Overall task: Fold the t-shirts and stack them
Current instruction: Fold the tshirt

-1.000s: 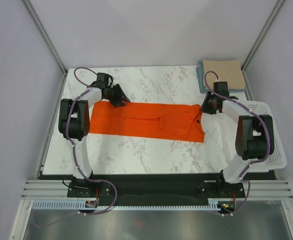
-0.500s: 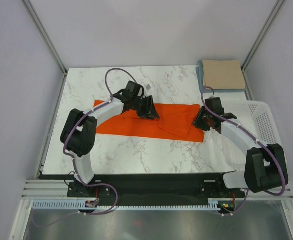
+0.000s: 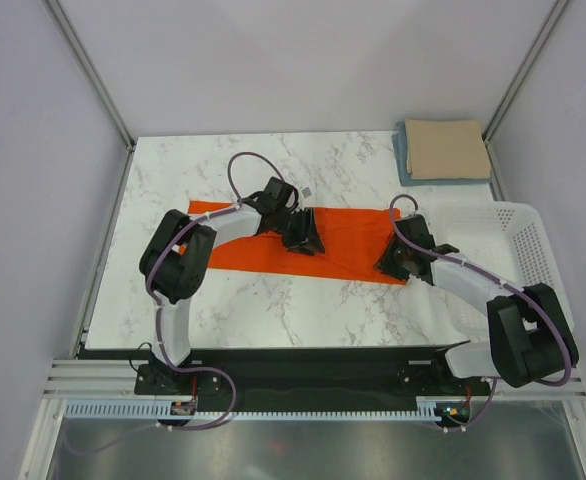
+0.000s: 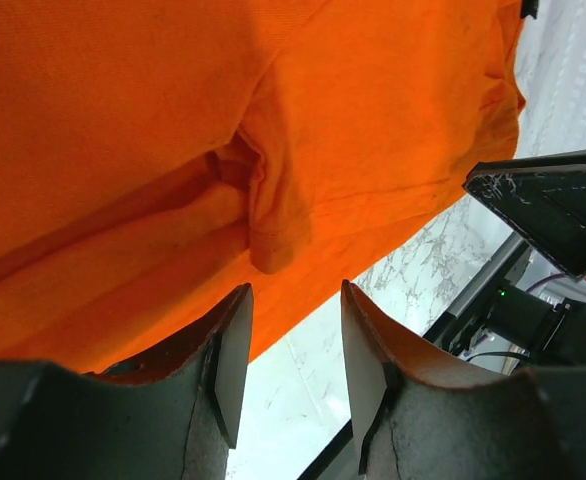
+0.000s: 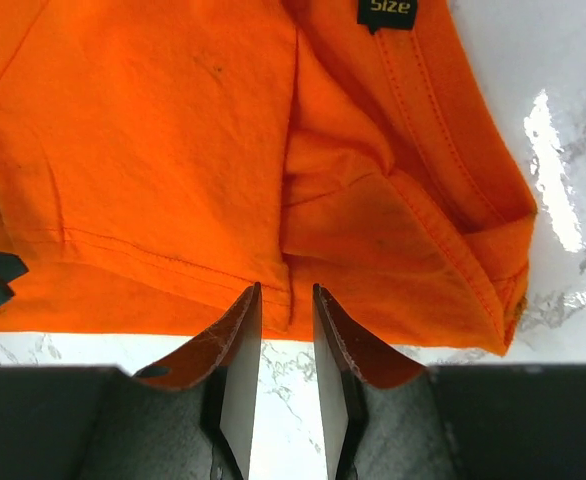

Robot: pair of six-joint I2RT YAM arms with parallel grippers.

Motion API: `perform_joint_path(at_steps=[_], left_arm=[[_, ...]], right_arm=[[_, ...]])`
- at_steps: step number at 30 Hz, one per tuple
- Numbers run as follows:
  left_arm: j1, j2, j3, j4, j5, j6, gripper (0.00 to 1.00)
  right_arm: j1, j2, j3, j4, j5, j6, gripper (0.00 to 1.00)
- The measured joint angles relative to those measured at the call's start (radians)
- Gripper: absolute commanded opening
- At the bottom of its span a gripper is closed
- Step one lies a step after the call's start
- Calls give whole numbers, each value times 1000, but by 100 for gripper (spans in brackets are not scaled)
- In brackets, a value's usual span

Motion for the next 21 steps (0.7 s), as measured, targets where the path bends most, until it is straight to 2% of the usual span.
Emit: perform_joint_path(at_steps=[10,21], left_arm=[[-1,55,15,6,10,5,47],[-2,66,31,7,18,8,35]], right_arm=[[23,32,-20,64,-1,34,34],[38,40,-20,77,8,57,28]])
